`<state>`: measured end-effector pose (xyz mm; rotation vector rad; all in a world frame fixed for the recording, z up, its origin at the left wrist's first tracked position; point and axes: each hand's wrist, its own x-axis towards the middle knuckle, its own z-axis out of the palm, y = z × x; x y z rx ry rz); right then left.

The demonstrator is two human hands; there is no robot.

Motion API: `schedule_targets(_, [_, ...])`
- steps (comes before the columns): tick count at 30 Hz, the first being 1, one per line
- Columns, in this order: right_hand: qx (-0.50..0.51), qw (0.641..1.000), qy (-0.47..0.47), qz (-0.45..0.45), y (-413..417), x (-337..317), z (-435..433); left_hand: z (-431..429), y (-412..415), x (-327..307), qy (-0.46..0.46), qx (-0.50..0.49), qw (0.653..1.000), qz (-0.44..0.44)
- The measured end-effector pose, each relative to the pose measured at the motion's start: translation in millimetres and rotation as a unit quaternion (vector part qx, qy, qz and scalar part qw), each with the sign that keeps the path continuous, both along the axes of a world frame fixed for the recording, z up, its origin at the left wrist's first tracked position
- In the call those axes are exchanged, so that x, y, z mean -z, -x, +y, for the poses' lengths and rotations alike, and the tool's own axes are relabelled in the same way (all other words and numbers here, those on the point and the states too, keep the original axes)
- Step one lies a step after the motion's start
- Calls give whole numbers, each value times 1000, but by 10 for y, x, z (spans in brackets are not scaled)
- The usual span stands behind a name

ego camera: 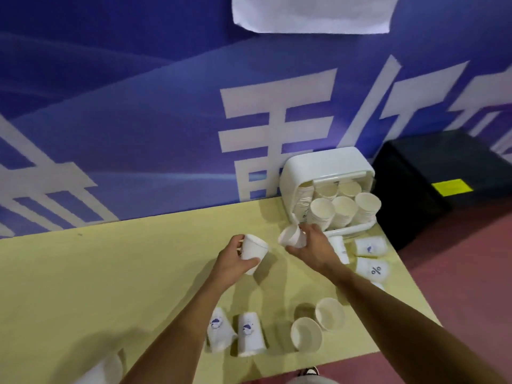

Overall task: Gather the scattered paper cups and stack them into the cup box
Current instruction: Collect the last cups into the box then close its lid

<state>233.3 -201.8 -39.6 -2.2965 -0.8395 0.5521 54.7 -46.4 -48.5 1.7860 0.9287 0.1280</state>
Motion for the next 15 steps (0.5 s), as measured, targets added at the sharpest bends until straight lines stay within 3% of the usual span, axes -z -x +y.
schedule_targets(7, [147, 984, -101, 6, -840, -229, -686, -550, -1010, -217, -20, 64, 997, -24])
schedule_targets(15, [215, 962, -165, 33, -1538, -414, -912, -943, -1600, -245, -37, 92, 995, -14])
